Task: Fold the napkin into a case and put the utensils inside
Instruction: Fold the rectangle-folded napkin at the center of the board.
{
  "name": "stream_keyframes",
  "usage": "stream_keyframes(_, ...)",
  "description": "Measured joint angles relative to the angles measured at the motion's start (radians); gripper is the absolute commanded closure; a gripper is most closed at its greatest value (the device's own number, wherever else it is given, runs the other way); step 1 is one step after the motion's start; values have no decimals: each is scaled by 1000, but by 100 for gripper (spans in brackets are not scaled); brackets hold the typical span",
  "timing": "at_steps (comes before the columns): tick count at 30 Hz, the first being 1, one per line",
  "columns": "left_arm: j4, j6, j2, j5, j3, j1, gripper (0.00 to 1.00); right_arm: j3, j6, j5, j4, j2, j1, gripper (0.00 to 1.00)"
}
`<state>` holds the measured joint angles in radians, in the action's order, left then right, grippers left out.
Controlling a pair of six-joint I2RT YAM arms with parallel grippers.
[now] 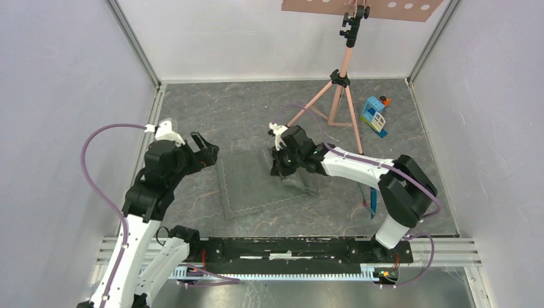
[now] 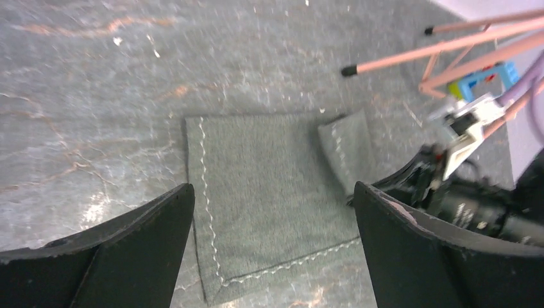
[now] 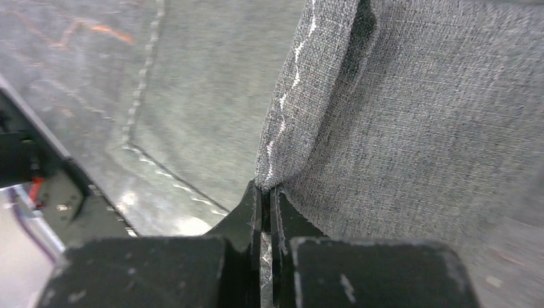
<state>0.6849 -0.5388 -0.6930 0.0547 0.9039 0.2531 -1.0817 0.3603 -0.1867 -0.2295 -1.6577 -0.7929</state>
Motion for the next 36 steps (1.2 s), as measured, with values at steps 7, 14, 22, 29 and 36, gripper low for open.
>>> stream_keyframes(7,21,17,75,130,16,2,0,-3,187,-79,158,-83,-100,99)
stream_keyframes(14,21,26,90,198,-24,27,0,-59,293,-68,208,-163,-135,100)
stream_keyframes(22,21,48,108,233,-47,49,0,-145,375,-42,231,-238,-146,99)
stream_keyframes(29,20,61,115,244,-48,59,0,-207,397,-40,235,-288,-164,100)
stream_keyframes(36,20,63,116,255,-49,63,0,-215,407,-40,237,-318,-174,100)
